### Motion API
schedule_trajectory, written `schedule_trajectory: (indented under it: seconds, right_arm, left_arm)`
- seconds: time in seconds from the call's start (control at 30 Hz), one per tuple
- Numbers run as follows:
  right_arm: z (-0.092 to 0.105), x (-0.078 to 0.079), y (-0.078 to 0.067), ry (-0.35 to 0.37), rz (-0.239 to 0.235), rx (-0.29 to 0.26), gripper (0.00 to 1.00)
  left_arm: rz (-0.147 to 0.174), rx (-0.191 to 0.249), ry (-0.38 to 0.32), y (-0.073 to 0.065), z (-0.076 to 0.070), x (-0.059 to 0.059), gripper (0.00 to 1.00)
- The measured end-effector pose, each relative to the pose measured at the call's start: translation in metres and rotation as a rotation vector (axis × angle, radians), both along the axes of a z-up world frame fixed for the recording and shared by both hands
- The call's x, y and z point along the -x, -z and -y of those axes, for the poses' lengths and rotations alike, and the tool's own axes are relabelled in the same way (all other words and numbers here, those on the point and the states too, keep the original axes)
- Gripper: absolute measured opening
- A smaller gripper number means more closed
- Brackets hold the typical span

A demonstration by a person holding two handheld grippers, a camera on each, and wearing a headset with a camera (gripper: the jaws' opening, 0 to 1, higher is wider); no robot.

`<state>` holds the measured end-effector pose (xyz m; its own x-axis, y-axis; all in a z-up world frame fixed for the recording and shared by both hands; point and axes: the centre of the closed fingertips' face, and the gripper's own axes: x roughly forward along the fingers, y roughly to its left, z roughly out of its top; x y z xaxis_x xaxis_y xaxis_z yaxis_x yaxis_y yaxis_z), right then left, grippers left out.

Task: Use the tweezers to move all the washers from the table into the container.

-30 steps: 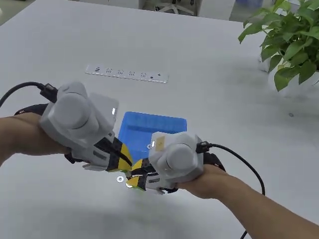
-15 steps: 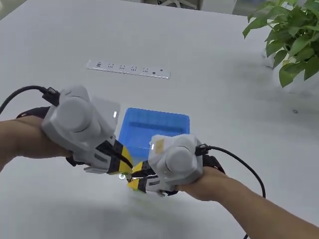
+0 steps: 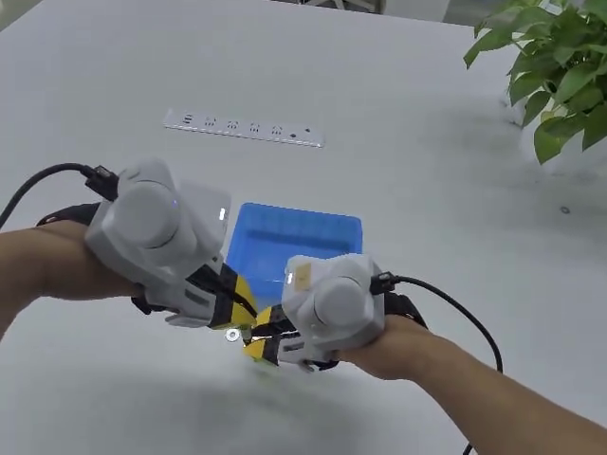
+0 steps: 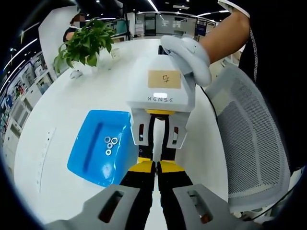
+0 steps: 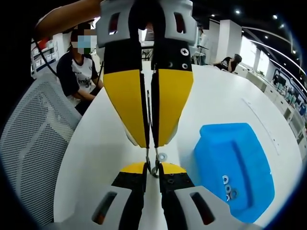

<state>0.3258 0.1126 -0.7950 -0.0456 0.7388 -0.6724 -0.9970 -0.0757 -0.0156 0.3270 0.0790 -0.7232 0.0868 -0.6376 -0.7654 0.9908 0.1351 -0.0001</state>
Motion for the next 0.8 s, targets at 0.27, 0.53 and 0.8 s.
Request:
schedule_trajectory:
  seconds: [0.27,0.53,0.8]
  right_arm:
    - [0.0002,-0.0004,0.0007,0.019,-0.016,-0.001,0.1]
    - [0.0006,0.001,0.0005,0.02,-0.026,0.004,0.1]
    - [-0.0009,0.0005,-0.0074,0.025,-0.023,-0.012,0.1]
  left_arm:
    - [-0.003,0.006,-0.009,0.0001,-0.0002,-0.0027,0.05]
    - [-0.001,0.002,-0.01,0.0001,-0.001,-0.002,0.05]
    - [0.009,0.002,-0.013,-0.0073,-0.001,-0.0024,0.05]
